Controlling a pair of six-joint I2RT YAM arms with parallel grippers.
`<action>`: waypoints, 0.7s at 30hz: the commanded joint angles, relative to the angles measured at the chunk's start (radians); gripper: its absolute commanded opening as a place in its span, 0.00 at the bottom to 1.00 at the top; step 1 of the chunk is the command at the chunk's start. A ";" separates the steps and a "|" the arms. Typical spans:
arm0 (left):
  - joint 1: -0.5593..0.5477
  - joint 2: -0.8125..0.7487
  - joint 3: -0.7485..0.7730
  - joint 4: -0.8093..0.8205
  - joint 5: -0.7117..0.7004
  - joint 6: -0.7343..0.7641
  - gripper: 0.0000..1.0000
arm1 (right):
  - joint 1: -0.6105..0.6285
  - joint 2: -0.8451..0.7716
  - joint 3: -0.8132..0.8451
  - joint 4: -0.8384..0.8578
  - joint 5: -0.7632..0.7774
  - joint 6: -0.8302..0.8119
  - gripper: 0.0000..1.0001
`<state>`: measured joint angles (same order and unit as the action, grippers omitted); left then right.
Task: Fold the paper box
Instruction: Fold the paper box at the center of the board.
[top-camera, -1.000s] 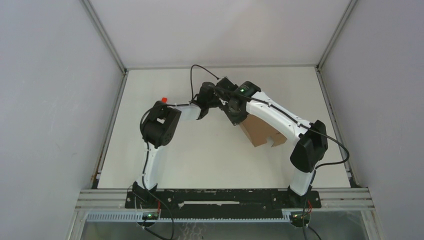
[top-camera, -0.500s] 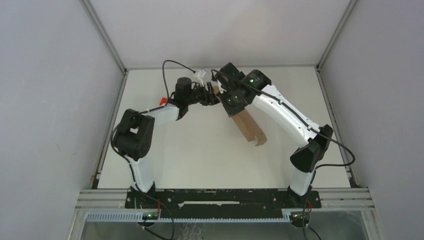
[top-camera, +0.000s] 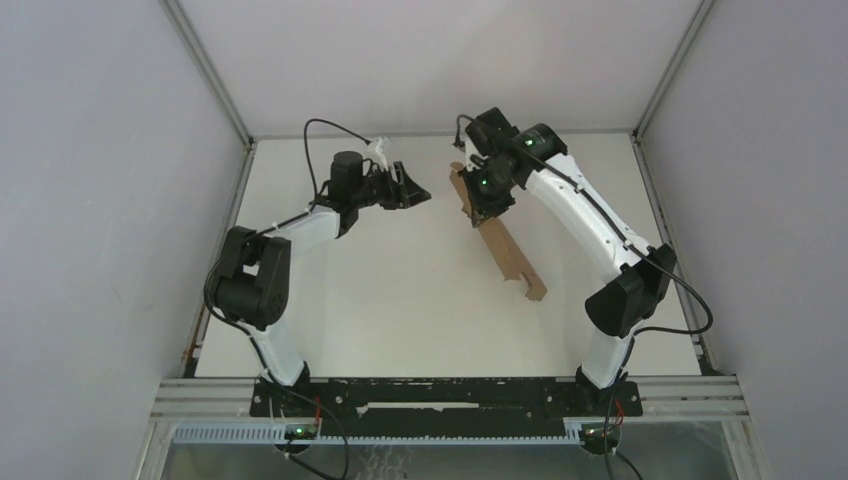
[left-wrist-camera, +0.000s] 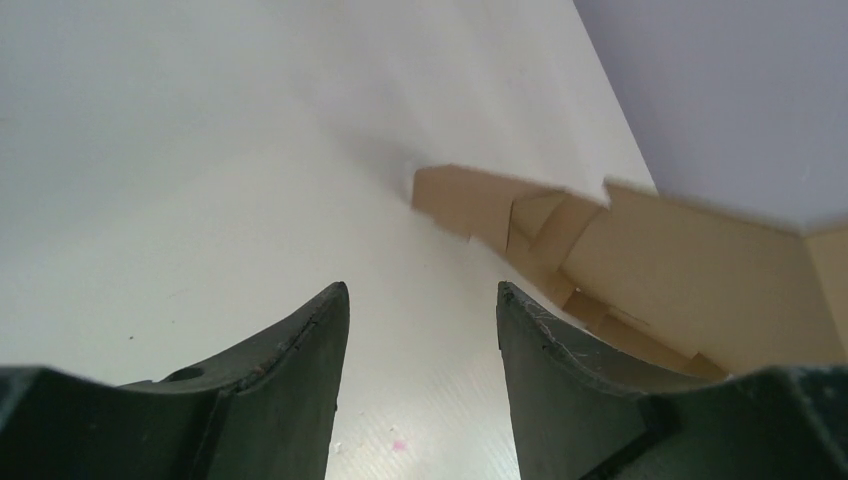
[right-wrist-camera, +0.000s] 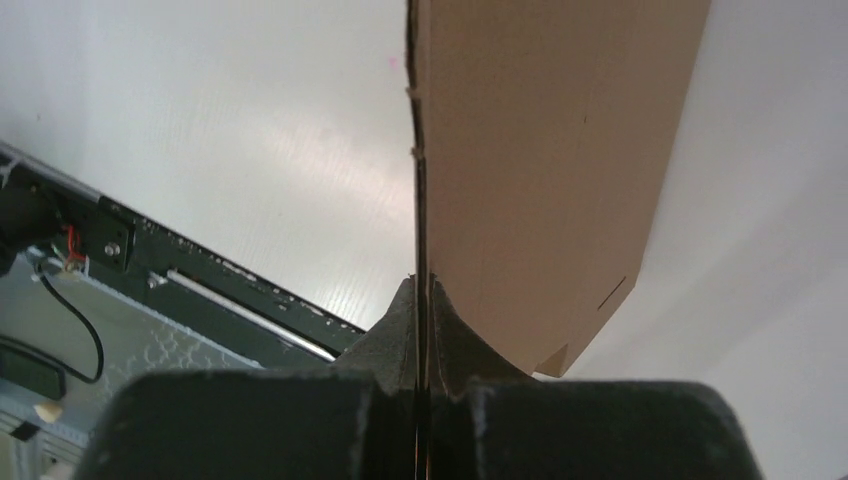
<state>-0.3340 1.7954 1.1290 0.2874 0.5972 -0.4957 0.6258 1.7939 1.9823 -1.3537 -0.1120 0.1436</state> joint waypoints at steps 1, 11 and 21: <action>0.009 -0.010 0.009 0.000 0.015 0.026 0.61 | -0.117 0.012 0.008 0.037 -0.029 -0.011 0.00; 0.014 0.021 0.033 -0.031 0.011 0.039 0.61 | -0.130 0.017 0.072 0.069 -0.215 -0.002 0.00; 0.015 0.004 0.025 -0.046 0.014 0.042 0.61 | -0.231 0.083 0.041 0.069 -0.114 -0.025 0.00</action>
<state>-0.3237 1.8179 1.1316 0.2371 0.5980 -0.4862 0.4332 1.8355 2.0224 -1.3167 -0.2783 0.1375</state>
